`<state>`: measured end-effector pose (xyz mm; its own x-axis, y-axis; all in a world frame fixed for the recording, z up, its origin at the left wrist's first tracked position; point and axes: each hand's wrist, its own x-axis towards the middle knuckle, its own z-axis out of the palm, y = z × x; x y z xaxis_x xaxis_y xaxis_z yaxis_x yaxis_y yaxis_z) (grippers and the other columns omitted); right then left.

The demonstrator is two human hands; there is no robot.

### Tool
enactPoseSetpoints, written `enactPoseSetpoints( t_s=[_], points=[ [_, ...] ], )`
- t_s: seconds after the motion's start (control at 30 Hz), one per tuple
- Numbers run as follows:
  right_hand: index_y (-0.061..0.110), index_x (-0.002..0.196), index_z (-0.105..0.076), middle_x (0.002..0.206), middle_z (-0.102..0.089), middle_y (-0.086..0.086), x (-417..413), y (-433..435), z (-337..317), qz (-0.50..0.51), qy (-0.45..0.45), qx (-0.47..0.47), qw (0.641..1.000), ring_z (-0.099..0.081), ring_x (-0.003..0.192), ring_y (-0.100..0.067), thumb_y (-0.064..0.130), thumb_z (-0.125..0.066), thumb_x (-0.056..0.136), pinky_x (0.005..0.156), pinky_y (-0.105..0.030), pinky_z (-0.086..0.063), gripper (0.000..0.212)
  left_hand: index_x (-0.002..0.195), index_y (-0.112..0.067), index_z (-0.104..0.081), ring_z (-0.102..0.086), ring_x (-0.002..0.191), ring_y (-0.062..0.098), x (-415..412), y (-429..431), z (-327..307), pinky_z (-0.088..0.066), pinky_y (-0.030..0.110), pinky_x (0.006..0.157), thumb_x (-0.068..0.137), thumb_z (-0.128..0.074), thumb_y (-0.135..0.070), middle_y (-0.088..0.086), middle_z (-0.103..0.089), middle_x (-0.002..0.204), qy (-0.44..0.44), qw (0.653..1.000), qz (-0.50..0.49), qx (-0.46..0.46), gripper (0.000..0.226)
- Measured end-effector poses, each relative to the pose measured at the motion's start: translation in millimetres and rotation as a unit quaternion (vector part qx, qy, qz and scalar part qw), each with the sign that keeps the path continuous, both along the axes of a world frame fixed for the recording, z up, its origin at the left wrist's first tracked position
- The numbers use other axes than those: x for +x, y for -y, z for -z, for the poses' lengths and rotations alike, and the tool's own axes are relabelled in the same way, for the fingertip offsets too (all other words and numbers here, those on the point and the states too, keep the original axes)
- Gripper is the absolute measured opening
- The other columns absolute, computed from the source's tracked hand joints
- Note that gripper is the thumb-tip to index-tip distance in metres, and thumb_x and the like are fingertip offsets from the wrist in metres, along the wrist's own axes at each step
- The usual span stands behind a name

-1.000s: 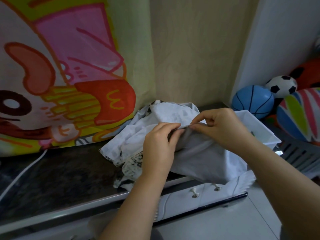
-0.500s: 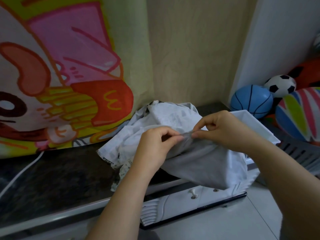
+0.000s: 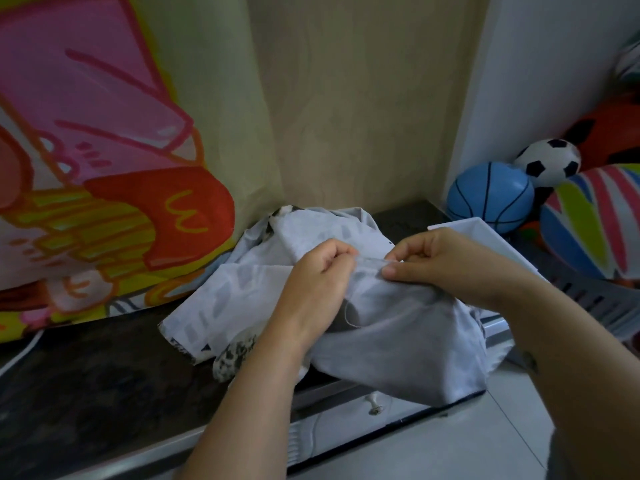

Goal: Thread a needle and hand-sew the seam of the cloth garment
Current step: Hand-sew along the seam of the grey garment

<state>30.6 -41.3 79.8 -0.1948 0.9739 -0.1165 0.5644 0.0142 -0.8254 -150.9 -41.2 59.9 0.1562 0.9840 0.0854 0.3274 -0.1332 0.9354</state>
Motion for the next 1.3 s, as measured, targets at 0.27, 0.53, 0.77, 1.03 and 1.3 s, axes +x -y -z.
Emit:
enactPoseSetpoints(
  t_s=[0.27,0.53,0.77,1.03,1.3],
  points=[
    [0.035,0.078,-0.074,0.084,-0.072,0.011,9.9,-0.6,-0.2,0.0,0.026,-0.005,1.0,-0.065,0.088,-0.01,0.045,-0.07,0.076,0.094,-0.038,-0.05,0.01,0.078,-0.024,-0.069,-0.058,0.072,-0.005,1.5,-8.8,10.4,-0.042,0.013,0.069,0.091,-0.061,-0.03,-0.018,-0.066,0.072,-0.012,0.998,0.062,-0.006,0.016],
    [0.036,0.099,-0.064,0.08,-0.062,0.005,7.1,-0.2,5.0,0.063,0.087,0.009,0.994,-0.056,0.079,-0.007,0.048,-0.059,0.086,0.074,-0.023,-0.044,0.018,0.082,-0.026,-0.074,-0.066,0.085,0.007,0.6,-10.5,14.2,-0.05,0.024,0.082,0.087,-0.066,-0.027,-0.012,-0.073,0.082,-0.007,0.999,0.046,-0.026,0.01],
    [0.023,0.109,-0.059,0.077,-0.051,0.011,-0.3,8.8,-14.3,0.117,0.04,0.062,0.99,-0.049,0.067,-0.006,0.012,-0.034,0.099,0.061,-0.02,-0.04,0.029,0.081,-0.027,-0.074,-0.066,0.085,0.005,-2.8,-9.4,13.2,-0.049,0.021,0.079,0.089,-0.064,-0.03,-0.014,-0.073,0.083,-0.013,0.997,0.024,-0.068,0.013],
    [0.034,0.088,-0.066,0.069,-0.067,0.018,-8.7,20.7,-23.9,0.016,0.072,0.069,0.995,-0.051,0.05,0.007,0.02,-0.048,0.096,0.055,-0.01,-0.042,0.024,0.082,-0.027,-0.072,-0.063,0.079,0.003,-4.4,-8.6,11.5,-0.047,0.016,0.071,0.09,-0.063,-0.029,-0.011,-0.071,0.081,-0.018,0.998,0.016,-0.065,0.013],
    [0.026,0.085,-0.069,0.089,-0.064,0.01,-7.4,21.0,12.2,-0.07,0.328,0.041,0.941,-0.059,0.084,-0.008,0.035,-0.066,0.084,0.085,-0.03,-0.051,0.01,0.079,-0.027,-0.07,-0.064,0.089,0.014,-4.0,-13.1,12.4,-0.046,0.017,0.074,0.091,-0.062,-0.028,-0.001,-0.072,0.09,-0.031,0.998,-0.024,-0.052,0.015]
  ],
)
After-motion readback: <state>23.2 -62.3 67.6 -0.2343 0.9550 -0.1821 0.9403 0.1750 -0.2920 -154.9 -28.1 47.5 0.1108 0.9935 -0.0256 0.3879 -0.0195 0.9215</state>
